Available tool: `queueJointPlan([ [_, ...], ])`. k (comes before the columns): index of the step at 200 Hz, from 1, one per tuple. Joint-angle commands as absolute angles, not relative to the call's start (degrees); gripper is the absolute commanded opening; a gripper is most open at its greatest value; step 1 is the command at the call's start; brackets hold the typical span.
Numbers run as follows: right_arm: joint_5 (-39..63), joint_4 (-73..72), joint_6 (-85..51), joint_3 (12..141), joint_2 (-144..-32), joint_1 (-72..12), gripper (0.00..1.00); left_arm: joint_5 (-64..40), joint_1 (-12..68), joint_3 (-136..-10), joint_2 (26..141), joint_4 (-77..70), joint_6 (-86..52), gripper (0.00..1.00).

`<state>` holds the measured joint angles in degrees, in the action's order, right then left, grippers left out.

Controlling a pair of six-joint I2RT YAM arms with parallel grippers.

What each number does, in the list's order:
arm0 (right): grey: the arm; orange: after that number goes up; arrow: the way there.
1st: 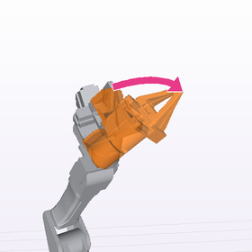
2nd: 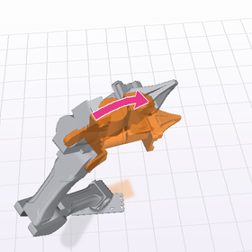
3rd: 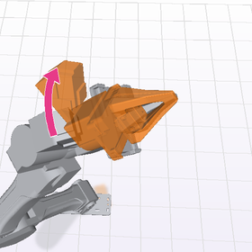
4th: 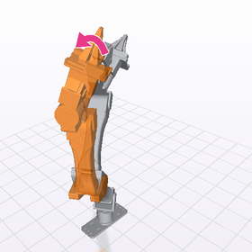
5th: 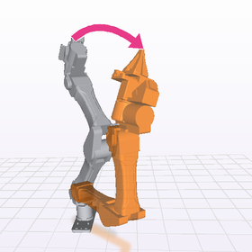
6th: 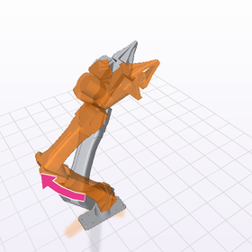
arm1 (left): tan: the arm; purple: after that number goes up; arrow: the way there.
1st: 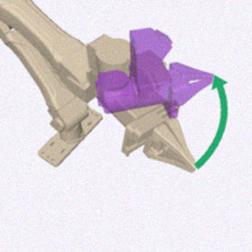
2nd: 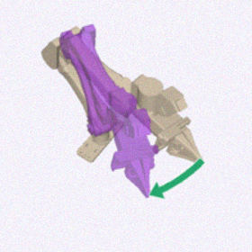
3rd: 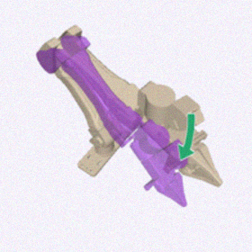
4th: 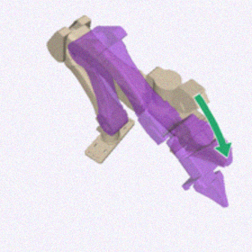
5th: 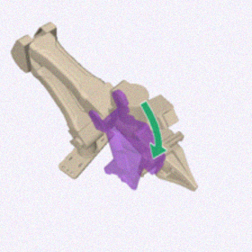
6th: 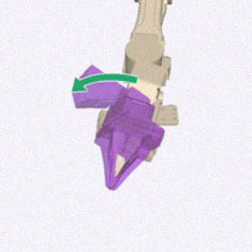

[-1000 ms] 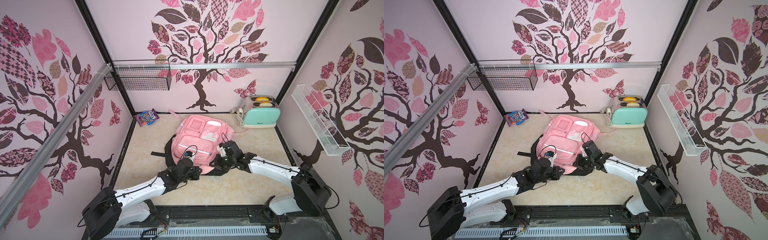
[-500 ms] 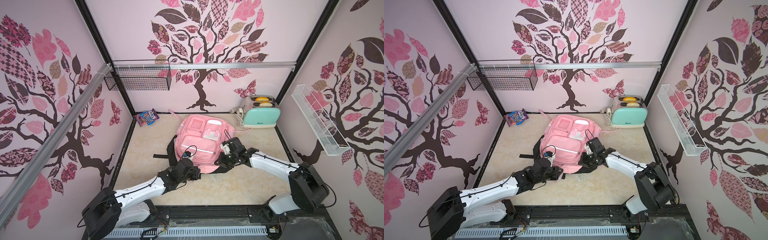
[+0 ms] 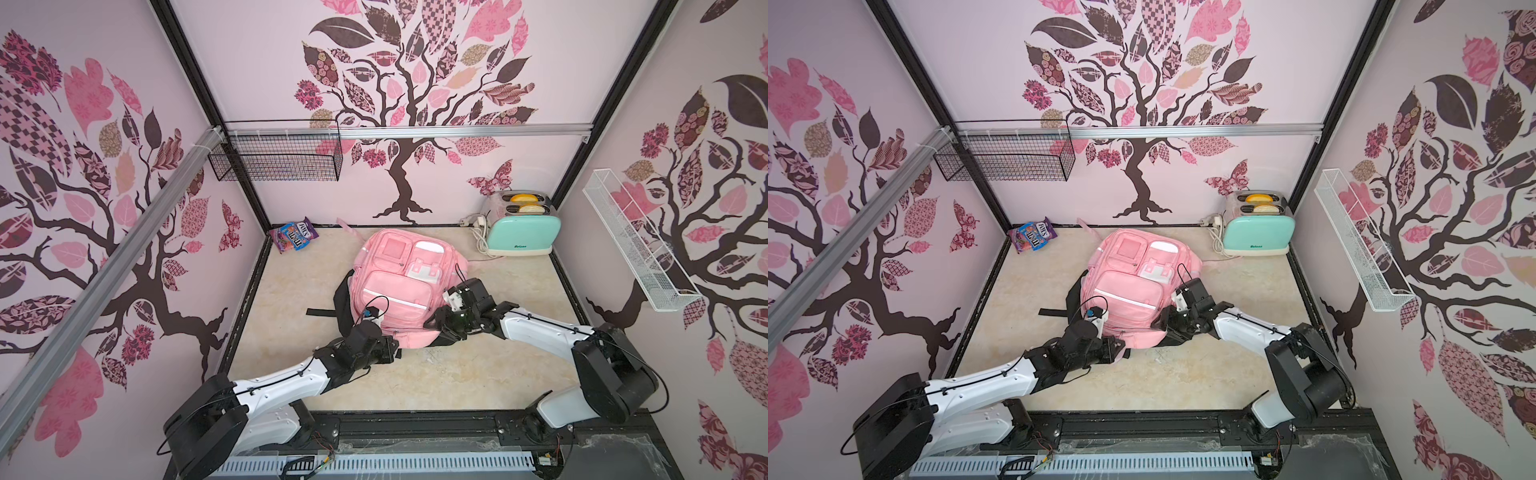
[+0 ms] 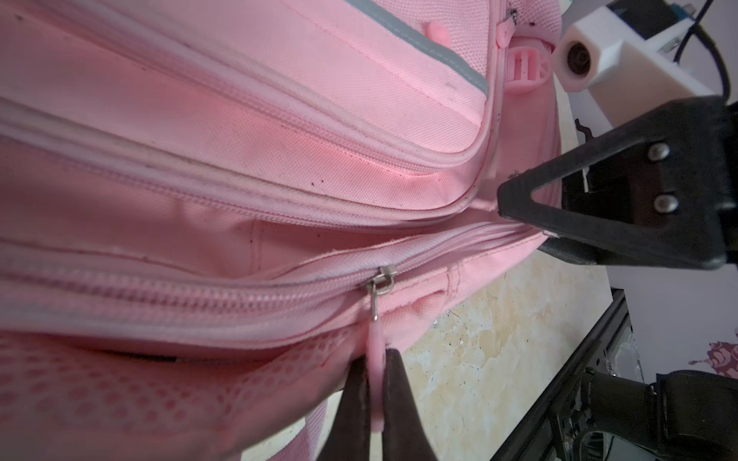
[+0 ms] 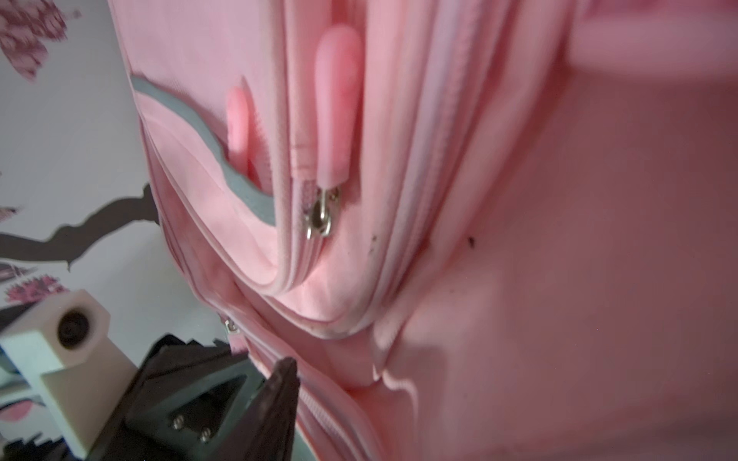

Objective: Zip up the backpack
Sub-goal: Zip the zipper on the backpack.

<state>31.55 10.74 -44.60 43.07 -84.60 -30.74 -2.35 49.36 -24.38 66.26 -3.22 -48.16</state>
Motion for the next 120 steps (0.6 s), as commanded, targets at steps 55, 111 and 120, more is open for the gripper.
queueJointPlan([
  [55,30.57,3.42,-53.18,40.37,-83.74,-36.98,0.58,-8.52,48.96,-23.73,66.55,-6.77,-47.17,0.00],
  [111,30.37,2.03,-53.36,40.91,-83.95,-38.95,0.28,-8.32,48.96,-23.47,66.06,-6.25,-47.03,0.00],
  [120,30.07,3.28,-52.45,41.39,-83.56,-39.00,0.16,-7.85,48.96,-23.60,65.76,-5.52,-46.89,0.00],
])
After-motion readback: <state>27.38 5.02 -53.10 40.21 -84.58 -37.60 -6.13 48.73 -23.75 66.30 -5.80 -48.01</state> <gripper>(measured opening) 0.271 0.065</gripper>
